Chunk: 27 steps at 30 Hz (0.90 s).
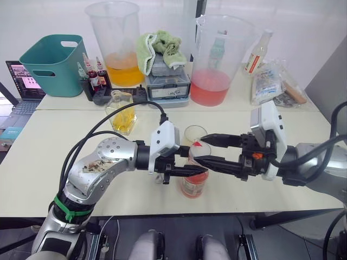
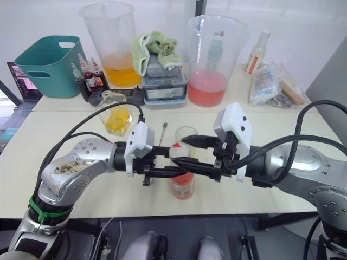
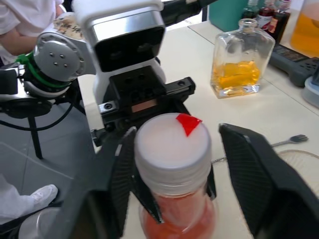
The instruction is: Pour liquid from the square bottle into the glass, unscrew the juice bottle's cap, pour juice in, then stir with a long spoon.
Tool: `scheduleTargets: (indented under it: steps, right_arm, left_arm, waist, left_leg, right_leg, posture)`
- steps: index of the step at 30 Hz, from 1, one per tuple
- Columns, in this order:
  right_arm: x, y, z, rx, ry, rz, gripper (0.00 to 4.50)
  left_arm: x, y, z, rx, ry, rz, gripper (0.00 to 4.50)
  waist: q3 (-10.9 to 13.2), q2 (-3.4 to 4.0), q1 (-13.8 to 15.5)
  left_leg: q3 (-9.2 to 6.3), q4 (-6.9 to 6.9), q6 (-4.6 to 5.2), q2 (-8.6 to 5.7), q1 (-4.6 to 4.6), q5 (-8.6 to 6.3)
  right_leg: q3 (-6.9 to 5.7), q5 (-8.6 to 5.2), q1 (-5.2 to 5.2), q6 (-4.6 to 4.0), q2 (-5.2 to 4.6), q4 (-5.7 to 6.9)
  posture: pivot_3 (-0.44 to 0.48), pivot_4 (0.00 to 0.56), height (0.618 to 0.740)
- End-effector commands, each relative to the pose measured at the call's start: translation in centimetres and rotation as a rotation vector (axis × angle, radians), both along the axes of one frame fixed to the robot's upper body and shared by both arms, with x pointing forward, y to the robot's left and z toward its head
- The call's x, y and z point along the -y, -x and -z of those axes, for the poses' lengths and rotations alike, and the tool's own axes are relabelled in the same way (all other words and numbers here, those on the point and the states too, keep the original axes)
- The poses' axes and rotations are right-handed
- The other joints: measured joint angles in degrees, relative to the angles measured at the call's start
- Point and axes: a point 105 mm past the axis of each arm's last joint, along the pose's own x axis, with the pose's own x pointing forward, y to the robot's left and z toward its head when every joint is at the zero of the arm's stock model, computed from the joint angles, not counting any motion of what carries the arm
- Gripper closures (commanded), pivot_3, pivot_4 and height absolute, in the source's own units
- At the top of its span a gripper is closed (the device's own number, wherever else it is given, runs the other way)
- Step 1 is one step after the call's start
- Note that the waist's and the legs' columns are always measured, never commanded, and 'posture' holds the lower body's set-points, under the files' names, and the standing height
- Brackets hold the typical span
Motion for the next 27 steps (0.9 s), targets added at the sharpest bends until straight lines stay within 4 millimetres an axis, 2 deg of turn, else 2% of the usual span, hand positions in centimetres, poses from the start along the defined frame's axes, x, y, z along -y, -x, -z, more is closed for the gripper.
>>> scheduleTargets:
  steps: [1, 8, 16, 27]
  right_arm:
    - [0.6, -0.7, -0.6, 0.039, -0.005, 0.043, 2.83]
    - [0.7, -0.9, -0.5, 0.051, 0.031, -0.014, 2.83]
    - [2.1, -2.0, -0.3, 0.096, 0.136, -0.146, 2.83]
    - [2.8, -2.8, -0.8, 0.166, 0.257, -0.514, 2.83]
  left_arm:
    - [-0.6, 1.8, 2.2, -0.092, -0.067, 0.053, 2.90]
    - [-0.9, 2.1, 2.4, -0.089, -0.070, 0.047, 2.90]
    - [0.3, -0.2, 2.3, -0.073, -0.076, 0.043, 2.90]
    - [1.8, -1.3, 1.9, -0.075, -0.080, 0.064, 2.90]
  waist:
    - [0.0, 0.01, -0.2]
    - [0.0, -0.01, -0.3]
    - [-0.1, -0.06, -0.2]
    - [-0.1, -0.06, 0.2]
  left_leg:
    - [-0.01, 0.00, 0.00, 0.00, 0.00, 0.00]
    - [0.00, -0.07, -0.04, 0.01, 0.03, 0.02]
    - [0.00, -0.07, 0.13, -0.02, 0.07, -0.07]
    - [-0.05, 0.03, 0.11, -0.02, 0.15, -0.05]
  right_leg:
    - [0.00, 0.00, -0.01, 0.00, 0.00, 0.00]
    - [0.01, -0.02, -0.01, -0.03, 0.04, -0.01]
    - [0.01, -0.02, 0.08, -0.03, 0.09, -0.05]
    - [0.02, -0.02, 0.17, -0.03, 0.09, -0.06]
  posture:
    - [0.000, 0.150, 0.739]
    - [0.000, 0.150, 0.739]
    - [0.000, 0.150, 0.739]
    - [0.000, 0.150, 0.739]
